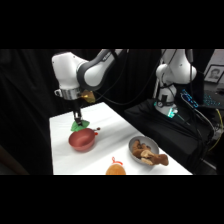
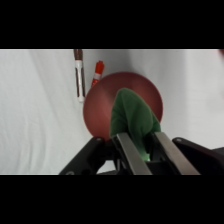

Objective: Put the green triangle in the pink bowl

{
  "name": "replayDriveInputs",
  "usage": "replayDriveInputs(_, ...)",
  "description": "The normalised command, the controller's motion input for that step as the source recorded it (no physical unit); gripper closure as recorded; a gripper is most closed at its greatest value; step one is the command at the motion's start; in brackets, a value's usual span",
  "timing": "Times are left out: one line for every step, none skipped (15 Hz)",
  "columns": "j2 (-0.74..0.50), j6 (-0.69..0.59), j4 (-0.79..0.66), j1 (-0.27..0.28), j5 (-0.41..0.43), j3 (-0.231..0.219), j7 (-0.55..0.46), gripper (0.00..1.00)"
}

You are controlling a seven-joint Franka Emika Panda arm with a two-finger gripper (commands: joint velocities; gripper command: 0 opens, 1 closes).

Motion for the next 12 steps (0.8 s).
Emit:
replayDriveInputs(0.15, 0.14, 0.12, -0.056, 0.135, 0.068, -0.09, 0.94)
replayDriveInputs(0.14, 0.16, 0.11, -0.061, 0.140, 0.073, -0.10, 0.94)
replayDriveInputs(0.12, 0.16, 0.10, -0.061, 0.136, 0.070, -0.10, 0.94)
replayDriveInputs(0.11, 0.19, 0.08, -0.060, 0.132, 0.065, -0.09, 0.94)
replayDriveInputs(0.11, 0.22, 0.08, -0.061, 0.125, 0.058, -0.09, 0.94)
replayDriveInputs(0.11, 0.19, 0.08, -0.068, 0.130, 0.060, -0.09, 0.95)
replayDriveInputs(0.11, 0.18, 0.08, -0.065, 0.122, 0.054, -0.08, 0.95)
replayDriveInputs(0.11, 0.18, 0.08, -0.062, 0.116, 0.051, -0.08, 0.95)
replayDriveInputs(0.11, 0.16, 0.08, -0.064, 0.118, 0.053, -0.08, 0.95)
replayDriveInputs(0.11, 0.15, 0.09, -0.064, 0.119, 0.055, -0.08, 0.95)
replayDriveInputs(0.11, 0.13, 0.09, -0.063, 0.118, 0.055, -0.08, 0.95)
replayDriveInputs(0.11, 0.12, 0.10, -0.064, 0.121, 0.058, -0.08, 0.95)
